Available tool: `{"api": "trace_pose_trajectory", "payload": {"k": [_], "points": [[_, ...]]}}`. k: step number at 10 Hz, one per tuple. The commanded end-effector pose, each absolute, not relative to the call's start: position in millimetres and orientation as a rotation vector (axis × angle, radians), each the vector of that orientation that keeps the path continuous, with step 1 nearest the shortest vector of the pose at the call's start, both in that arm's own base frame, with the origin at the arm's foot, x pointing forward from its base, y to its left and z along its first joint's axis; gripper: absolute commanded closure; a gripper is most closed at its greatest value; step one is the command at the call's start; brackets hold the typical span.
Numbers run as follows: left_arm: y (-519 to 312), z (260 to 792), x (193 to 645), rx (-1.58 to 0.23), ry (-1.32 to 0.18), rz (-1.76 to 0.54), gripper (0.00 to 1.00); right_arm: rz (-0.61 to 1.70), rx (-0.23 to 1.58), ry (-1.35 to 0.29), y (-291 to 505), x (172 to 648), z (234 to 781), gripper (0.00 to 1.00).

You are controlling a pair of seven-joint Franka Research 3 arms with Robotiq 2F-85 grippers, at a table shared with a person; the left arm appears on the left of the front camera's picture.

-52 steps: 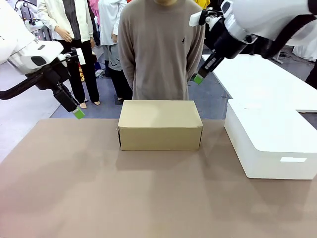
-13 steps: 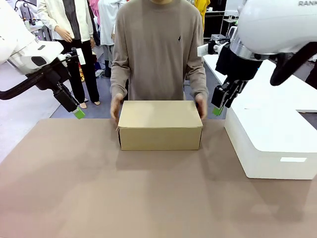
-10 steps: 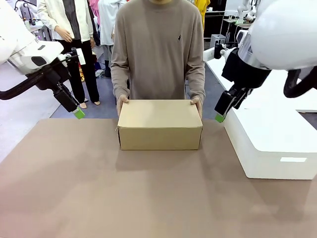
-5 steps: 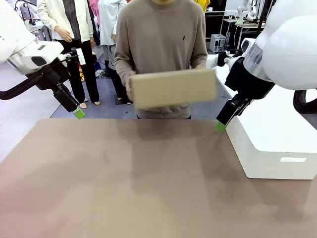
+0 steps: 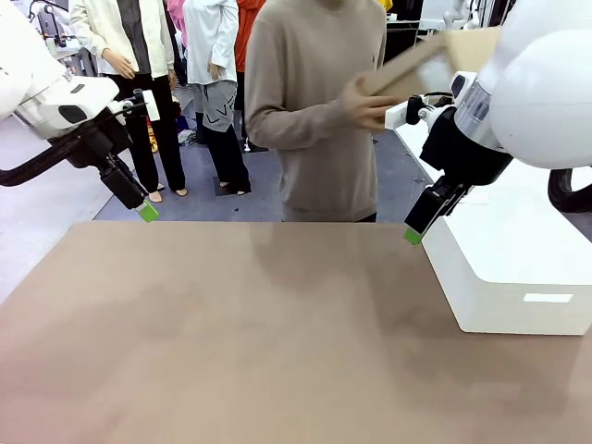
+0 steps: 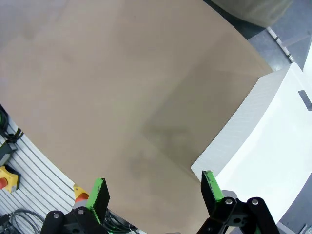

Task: Pack the shoes into the box.
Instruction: Press down on the lid of the Shoes Box.

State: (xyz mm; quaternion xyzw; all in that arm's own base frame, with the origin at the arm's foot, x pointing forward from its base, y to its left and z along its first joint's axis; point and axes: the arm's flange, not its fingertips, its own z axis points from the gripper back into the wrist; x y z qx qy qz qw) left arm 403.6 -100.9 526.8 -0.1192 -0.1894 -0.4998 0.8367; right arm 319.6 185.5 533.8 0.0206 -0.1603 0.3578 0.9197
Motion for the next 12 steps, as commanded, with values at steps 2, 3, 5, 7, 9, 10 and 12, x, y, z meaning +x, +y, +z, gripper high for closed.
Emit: {"api": "trace_pose_trajectory", "payload": {"k": [2, 3, 5, 7, 9, 10, 12], "points": [[-98.7, 526.3, 402.9, -0.238, -0.401, -1.057, 0.00, 0.732, 0.036, -0.325, 186.2, 321.2, 536.7, 0.00], [-98.7, 526.3, 402.9, -0.238, -0.401, -1.057, 0.00, 0.732, 0.036, -0.325, 186.2, 321.2, 536.7, 0.00], [-98.7, 526.3, 402.9, -0.238, -0.401, -1.057, 0.00, 0.732, 0.036, -0.325, 186.2, 321.2, 536.7, 0.00], [-98.7, 526.3, 402.9, -0.238, -0.401, -1.057, 0.00, 0.732, 0.036, -0.325, 186.2, 321.2, 536.7, 0.00], [-98.7, 526.3, 402.9, -0.238, -0.401, -1.057, 0.00, 0.732, 0.036, -0.325, 186.2, 321.2, 536.7, 0.00], [-98.7, 526.3, 402.9, -0.238, -0.401, -1.057, 0.00, 0.732, 0.036, -0.325, 186.2, 321.2, 536.7, 0.00], [-98.7, 526.3, 402.9, -0.238, -0.401, -1.057, 0.00, 0.732, 0.036, -0.325, 186.2, 321.2, 536.7, 0.00]]}}
